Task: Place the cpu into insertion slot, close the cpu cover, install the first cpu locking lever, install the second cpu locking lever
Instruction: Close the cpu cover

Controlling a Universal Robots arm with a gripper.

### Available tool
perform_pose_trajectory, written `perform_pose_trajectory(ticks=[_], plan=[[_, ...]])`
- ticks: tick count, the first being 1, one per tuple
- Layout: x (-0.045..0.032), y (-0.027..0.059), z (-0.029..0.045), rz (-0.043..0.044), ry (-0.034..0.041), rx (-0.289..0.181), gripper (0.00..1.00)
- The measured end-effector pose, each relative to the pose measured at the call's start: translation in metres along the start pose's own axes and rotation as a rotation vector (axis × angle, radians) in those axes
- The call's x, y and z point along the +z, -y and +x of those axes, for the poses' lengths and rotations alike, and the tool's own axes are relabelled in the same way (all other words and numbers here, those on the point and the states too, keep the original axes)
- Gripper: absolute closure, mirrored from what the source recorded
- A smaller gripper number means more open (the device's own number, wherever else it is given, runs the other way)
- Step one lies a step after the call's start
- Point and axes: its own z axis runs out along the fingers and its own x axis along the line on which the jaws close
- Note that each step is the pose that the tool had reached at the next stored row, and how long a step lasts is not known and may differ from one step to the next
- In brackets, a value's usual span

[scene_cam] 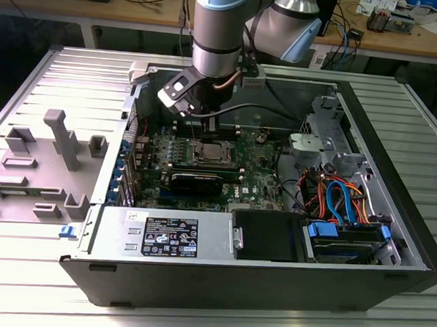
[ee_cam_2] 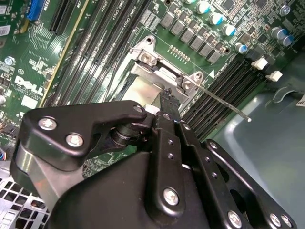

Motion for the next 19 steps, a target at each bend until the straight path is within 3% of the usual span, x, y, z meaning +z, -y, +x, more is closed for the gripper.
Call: perform_pose_trajectory(ticks=[12, 19], plan=[[0.0039, 0.0043, 0.0003, 0.0001, 0.0001, 0.0, 0.89], [0.014, 0.0064, 0.0002, 0.0001, 0.0001, -0.003, 0.89]])
